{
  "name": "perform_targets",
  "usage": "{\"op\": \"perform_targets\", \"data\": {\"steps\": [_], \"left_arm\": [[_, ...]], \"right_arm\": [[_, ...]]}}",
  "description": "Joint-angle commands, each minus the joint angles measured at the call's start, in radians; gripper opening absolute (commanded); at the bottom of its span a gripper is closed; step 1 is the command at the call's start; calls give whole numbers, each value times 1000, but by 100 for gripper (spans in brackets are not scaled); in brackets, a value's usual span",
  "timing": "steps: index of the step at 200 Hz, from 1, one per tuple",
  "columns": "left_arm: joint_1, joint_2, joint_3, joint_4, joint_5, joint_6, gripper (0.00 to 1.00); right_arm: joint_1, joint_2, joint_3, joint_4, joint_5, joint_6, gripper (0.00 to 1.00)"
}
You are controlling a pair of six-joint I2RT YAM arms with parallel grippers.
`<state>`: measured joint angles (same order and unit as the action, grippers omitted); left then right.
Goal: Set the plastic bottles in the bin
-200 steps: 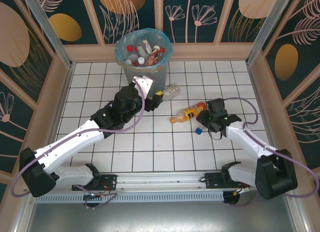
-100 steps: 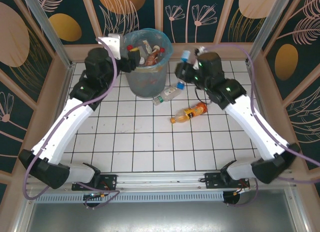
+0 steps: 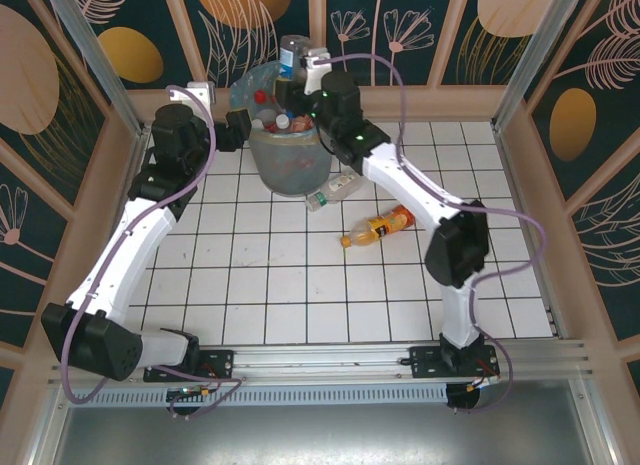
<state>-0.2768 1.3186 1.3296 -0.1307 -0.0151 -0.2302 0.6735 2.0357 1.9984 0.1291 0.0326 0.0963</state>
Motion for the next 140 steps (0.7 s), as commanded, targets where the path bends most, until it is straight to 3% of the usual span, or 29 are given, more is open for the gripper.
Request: {"op": "perform_targets", "data": {"steps": [1, 24, 50, 79, 100, 140], "left_arm": [[3, -56, -5, 68, -1, -2, 78], [5, -69, -13, 72, -20, 5, 78], [11, -94, -28, 88, -67, 14, 78], [19, -110, -37, 98, -79, 16, 78], [21, -112, -38, 99, -71, 12, 78], [24, -122, -47, 109, -77, 10, 79]], "right_arm": [[13, 98, 172, 136, -13, -95, 37], [16, 211, 267, 136, -60, -98, 39], [18, 262, 263, 135, -86, -60, 44], [34, 256, 228, 145, -87, -69, 64], [45, 245, 217, 154, -73, -96, 73], [46, 209, 144, 202, -74, -80, 76]]}}
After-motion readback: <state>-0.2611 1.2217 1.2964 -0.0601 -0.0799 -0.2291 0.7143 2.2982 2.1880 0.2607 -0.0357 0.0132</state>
